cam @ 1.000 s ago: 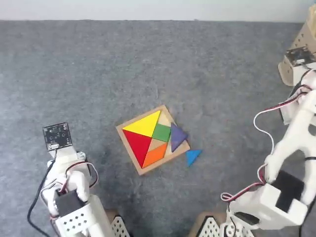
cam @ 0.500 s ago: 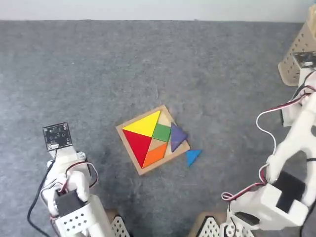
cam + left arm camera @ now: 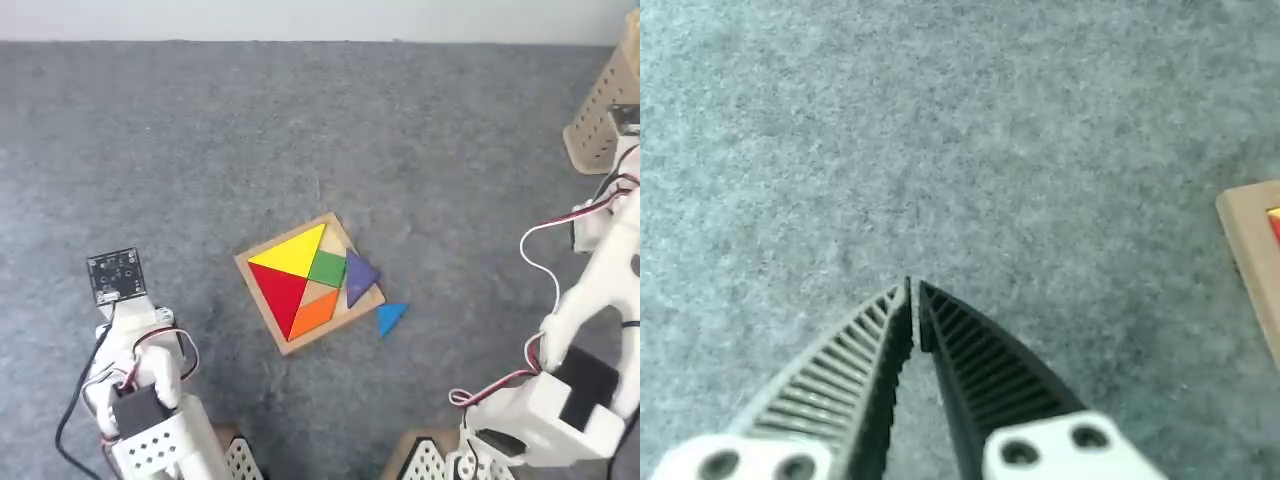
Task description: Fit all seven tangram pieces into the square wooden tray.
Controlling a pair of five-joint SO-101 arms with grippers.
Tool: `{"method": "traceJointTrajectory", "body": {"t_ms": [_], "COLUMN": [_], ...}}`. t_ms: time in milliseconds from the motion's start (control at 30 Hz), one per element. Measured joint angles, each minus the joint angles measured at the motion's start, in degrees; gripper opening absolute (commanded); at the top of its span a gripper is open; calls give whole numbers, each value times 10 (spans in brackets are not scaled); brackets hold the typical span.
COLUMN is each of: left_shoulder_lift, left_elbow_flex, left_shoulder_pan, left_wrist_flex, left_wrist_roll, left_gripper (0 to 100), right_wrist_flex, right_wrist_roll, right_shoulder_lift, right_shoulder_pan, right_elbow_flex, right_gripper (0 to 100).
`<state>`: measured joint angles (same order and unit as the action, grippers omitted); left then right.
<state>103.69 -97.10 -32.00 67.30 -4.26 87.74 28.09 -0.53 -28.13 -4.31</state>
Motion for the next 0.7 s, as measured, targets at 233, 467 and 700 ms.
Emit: {"method": "traceJointTrajectory", "body": {"t_ms": [233,467,700], "left_shoulder_lift": [0,0,0], "left_elbow_flex": [0,0,0], "left_shoulder_pan": [0,0,0], "left_wrist_flex": [0,0,0], "left_wrist_roll": [0,0,0], "left_gripper": [13,13,13], "right_wrist_flex": [4,34,88], "right_wrist_roll": [0,17,87], "right_shoulder_lift": [0,0,0], "right_shoulder_pan": [0,2,-8], "right_elbow_flex": [0,0,-6], "right_gripper": [200,203,199]}}
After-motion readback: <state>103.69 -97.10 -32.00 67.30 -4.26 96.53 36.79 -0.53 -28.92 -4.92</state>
